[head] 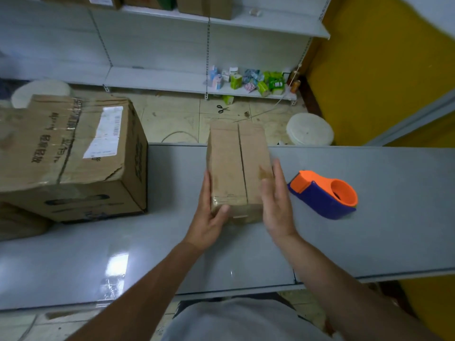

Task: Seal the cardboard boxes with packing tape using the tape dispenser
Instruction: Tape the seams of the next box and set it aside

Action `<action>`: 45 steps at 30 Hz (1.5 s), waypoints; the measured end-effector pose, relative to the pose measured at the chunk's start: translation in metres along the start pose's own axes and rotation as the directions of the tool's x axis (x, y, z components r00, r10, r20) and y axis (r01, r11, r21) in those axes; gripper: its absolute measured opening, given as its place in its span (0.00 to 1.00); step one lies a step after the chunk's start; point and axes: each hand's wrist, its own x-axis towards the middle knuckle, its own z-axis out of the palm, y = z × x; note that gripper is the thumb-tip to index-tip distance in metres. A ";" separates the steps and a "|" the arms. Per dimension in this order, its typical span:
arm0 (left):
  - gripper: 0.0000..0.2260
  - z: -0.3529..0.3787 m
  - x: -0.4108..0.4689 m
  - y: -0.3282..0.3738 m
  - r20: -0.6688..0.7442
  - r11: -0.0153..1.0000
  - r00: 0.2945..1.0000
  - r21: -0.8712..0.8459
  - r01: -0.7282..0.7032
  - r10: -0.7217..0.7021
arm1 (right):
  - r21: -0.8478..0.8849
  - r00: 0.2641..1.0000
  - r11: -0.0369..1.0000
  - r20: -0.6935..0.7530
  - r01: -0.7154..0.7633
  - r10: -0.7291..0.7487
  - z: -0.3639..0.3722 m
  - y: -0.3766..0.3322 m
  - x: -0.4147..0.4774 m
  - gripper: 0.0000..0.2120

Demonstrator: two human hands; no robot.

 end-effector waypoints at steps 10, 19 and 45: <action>0.47 0.026 0.003 -0.003 -0.252 0.977 0.968 -0.212 -0.033 -0.022 | 0.368 0.944 0.913 -0.201 -0.176 0.262 0.017 0.002 0.004 0.19; 0.23 0.034 0.004 0.007 -0.406 0.920 0.882 -0.385 0.074 -0.241 | 0.175 0.972 0.971 -0.141 -0.165 0.190 0.013 0.000 0.001 0.22; 0.16 -0.052 0.044 0.084 0.038 0.940 0.963 0.228 0.252 -0.267 | -0.532 0.989 0.835 0.023 0.138 -0.149 -0.038 -0.047 0.048 0.31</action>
